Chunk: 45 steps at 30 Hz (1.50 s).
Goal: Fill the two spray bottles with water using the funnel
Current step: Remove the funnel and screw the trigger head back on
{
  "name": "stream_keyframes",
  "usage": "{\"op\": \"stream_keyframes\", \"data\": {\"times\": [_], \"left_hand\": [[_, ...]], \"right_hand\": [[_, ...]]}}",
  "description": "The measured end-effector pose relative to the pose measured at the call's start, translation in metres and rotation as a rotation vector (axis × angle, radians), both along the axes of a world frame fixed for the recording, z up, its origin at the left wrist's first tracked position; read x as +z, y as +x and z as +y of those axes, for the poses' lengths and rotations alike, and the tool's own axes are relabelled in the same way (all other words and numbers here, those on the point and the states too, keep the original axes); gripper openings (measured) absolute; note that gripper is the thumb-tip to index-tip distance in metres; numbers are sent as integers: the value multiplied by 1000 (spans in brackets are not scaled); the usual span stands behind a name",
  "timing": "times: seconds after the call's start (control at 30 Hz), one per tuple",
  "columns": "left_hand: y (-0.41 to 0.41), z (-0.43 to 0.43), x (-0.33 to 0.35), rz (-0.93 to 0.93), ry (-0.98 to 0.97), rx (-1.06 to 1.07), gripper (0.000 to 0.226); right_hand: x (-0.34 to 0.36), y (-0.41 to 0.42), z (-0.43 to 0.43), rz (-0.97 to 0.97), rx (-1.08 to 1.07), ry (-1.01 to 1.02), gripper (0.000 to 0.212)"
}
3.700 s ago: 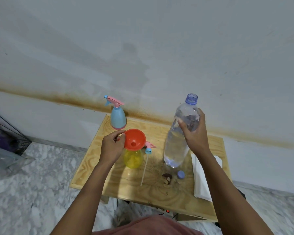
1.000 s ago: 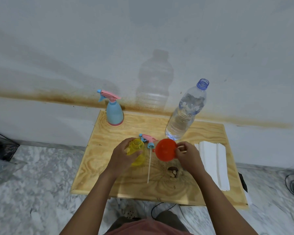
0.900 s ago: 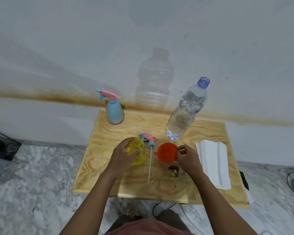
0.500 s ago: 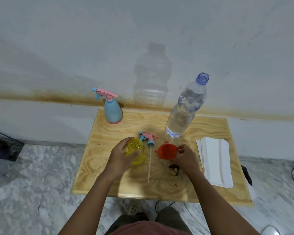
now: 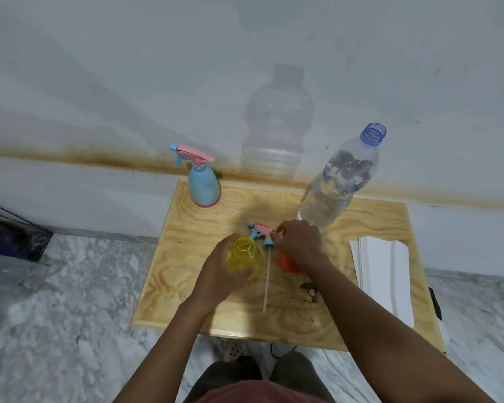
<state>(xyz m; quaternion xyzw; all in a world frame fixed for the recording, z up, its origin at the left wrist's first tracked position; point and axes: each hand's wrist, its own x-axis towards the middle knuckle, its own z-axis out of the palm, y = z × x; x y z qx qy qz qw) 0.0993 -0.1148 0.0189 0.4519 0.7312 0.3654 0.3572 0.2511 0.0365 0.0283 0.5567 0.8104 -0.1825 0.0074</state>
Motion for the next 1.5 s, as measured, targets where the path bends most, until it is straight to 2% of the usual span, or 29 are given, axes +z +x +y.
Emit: {"op": "stream_keyframes", "data": {"times": [0.07,0.13,0.23,0.4,0.53,0.63,0.73,0.83,0.9,0.97,1.1,1.2,1.33,1.5], "left_hand": [[0,1,-3,14,-8,2,76],[0,2,-6,20,-17,9,75],[-1,3,-7,-15,-37,22,76],[0,3,-7,-39,-25,32,74],[-1,2,-12,-56,-12,34,76],[-1,3,-12,-59,3,48,75],[-1,4,-13,-57,4,56,77],[0,3,-18,-51,-10,38,86],[1,6,-20,-48,-17,45,89],[5,10,-18,-48,-7,72,83],[11,13,-4,-7,54,135,57],[9,15,9,12,103,129,57],[2,17,19,-12,133,122,53],[-4,17,31,-1,167,91,52]], "right_hand": [[-5,-13,4,-184,35,-38,51],[-10,-21,4,-270,31,-65,58],[-16,-29,4,-294,-7,-112,58],[-16,-30,1,-247,-57,-162,43],[-9,-25,4,-46,-199,-221,43],[2,-16,7,213,-306,-268,43],[25,-5,1,518,-304,-215,40],[53,6,-9,678,-256,-180,25],[69,10,-15,763,-246,-150,23],[85,11,-21,838,-232,-86,22],[119,10,-32,1082,-248,1,13],[142,6,-38,1267,-279,61,18],[149,-4,-43,1341,-223,179,23],[143,-17,-51,1309,-168,135,22]]}}
